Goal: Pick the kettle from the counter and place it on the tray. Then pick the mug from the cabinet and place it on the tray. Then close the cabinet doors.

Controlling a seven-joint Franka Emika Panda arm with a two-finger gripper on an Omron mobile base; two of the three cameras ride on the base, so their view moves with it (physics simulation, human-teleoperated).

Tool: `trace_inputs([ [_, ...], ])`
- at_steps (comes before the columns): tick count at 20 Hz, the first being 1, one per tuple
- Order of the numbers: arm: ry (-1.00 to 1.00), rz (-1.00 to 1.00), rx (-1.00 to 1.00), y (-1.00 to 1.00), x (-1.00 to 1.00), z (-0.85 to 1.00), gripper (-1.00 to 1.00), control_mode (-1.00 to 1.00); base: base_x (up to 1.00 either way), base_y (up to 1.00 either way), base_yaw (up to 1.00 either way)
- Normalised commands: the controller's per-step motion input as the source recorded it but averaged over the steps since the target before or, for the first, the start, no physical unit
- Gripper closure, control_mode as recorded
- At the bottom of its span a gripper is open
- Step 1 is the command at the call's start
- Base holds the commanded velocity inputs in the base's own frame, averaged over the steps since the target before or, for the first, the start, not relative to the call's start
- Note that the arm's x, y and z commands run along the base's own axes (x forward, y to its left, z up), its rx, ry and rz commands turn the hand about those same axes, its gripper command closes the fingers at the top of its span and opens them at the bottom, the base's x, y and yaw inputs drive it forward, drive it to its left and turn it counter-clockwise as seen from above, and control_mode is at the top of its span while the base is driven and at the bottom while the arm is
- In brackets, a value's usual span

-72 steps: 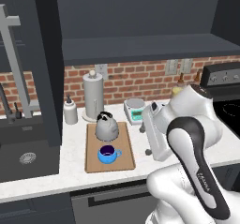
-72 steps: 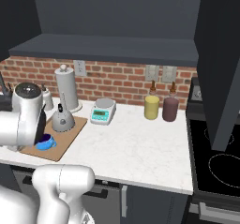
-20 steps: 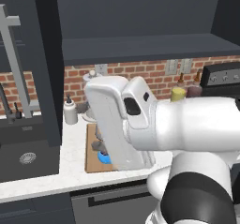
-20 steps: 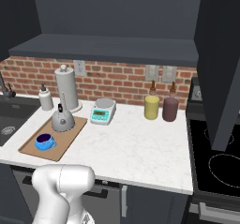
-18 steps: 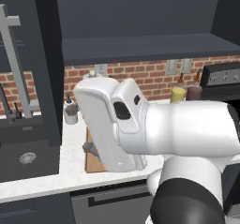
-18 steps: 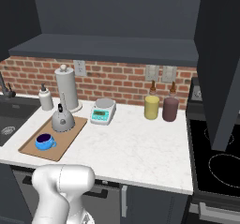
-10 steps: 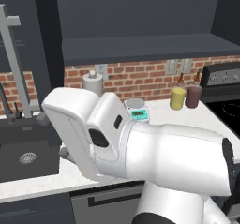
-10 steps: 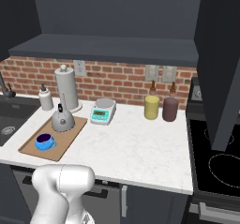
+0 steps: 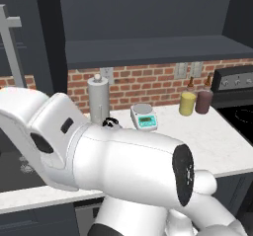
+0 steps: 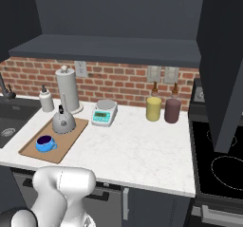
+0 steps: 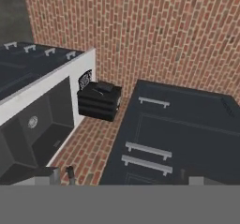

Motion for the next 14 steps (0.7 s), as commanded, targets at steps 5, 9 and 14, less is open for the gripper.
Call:
trace_inputs([
  [5,0.00,-0.05,0.00,0.48,0.41,-0.01,-1.00,-1.00,0.00,0.00,0.00],
  [9,0.00,-0.09,0.00,0.41,0.49,-0.05,-1.00,-1.00,0.00,0.00,0.00],
  [14,0.02,-0.10,0.01,0.12,0.43,-0.07,-1.00,-1.00,0.00,0.00,0.00],
])
